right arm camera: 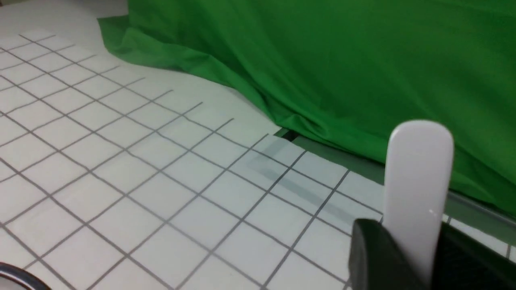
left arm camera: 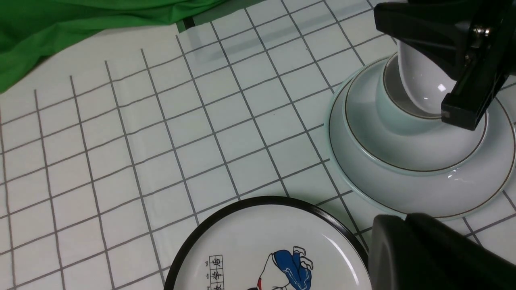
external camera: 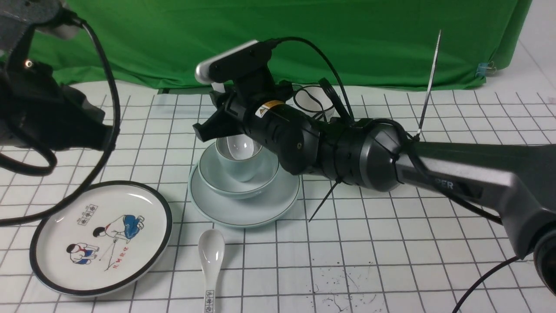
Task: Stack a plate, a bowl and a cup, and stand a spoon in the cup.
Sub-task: Use the right arm to put the blue soup spoon into the blue teacup in the middle
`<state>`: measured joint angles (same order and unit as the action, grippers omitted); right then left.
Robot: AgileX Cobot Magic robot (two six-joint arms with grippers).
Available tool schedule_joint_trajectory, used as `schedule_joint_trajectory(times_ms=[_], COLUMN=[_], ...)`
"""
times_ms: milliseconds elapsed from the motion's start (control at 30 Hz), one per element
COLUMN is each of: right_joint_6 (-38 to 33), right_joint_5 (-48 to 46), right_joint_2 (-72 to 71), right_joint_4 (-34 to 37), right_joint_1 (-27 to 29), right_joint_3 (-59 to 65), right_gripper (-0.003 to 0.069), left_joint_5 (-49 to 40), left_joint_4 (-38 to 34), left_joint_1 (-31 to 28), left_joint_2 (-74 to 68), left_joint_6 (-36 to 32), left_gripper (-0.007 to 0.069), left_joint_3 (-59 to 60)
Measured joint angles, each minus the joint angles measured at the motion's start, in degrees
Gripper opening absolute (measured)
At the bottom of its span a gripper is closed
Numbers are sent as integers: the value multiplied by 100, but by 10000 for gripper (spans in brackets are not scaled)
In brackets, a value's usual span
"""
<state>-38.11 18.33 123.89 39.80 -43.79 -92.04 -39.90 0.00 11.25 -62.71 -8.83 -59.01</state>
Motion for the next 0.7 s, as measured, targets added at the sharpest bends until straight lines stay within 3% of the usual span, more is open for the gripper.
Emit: schedule_joint_trajectory(times_ms=[100,333,467,533,667,700], right_joint_6=[6,-71,-234,-373,-721,-748], right_joint_5=[-63,-87,-214,-451,-1189,-1329], right_joint_2=[0,0,-77,-223,-1010,-1232], right_joint_4=[-5,-5,-5,-5,-24,-24], right_joint_1=[0,0,30,64,155,172], right_joint_3=[0,0,0,0,0,0], right_gripper=[172,301,288,251,52,32], left_joint_5=[0,0,-20,-44,-27,1], left_joint_4=[0,0,0,0,34,41], left_joint_1=[0,0,0,0,0,0], left_joint_2=[0,0,38,117,810,994], left_joint_6=[0,0,0,0,71,97], left_gripper=[-28,-28,-28,-28,-28,-28], left_joint_3=[0,0,0,0,166,235])
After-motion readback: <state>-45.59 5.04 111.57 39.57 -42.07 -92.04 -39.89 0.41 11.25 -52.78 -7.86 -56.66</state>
